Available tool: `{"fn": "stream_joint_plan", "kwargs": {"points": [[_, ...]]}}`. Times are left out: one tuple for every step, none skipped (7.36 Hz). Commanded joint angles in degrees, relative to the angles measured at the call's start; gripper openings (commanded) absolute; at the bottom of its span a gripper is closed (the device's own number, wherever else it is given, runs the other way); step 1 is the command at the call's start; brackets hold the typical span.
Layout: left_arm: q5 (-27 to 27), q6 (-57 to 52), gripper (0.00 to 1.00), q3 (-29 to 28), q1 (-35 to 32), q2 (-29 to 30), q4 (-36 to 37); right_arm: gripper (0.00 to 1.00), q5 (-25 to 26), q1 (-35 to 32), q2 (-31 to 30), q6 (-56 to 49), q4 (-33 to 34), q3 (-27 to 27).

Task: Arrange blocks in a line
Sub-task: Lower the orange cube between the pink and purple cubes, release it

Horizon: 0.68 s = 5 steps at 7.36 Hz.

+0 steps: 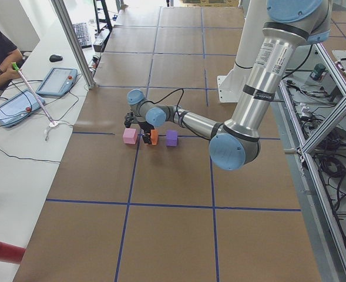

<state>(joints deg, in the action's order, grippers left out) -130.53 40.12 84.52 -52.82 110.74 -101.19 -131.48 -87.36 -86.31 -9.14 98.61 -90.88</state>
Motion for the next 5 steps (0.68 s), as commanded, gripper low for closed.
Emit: {"fn": "stream_joint_plan", "kwargs": {"points": [[-0.17, 3.19, 1.00, 1.42, -0.09, 0.00, -0.06, 1.00, 0.00, 0.00, 0.00, 0.00, 0.00, 0.00], [-0.17, 3.12, 1.00, 1.52, -0.18, -0.09, 0.03, 1.00, 0.00, 0.00, 0.00, 0.00, 0.00, 0.00], [-0.25, 3.21, 1.00, 1.52, -0.26, -0.09, 0.03, 1.00, 0.00, 0.00, 0.00, 0.00, 0.00, 0.00], [-0.17, 3.29, 1.00, 2.48, -0.53, -0.09, 0.20, 1.00, 0.00, 0.00, 0.00, 0.00, 0.00, 0.00], [-0.17, 3.29, 1.00, 3.01, -0.61, -0.26, 0.64, 1.00, 0.00, 0.00, 0.00, 0.00, 0.00, 0.00]]}}
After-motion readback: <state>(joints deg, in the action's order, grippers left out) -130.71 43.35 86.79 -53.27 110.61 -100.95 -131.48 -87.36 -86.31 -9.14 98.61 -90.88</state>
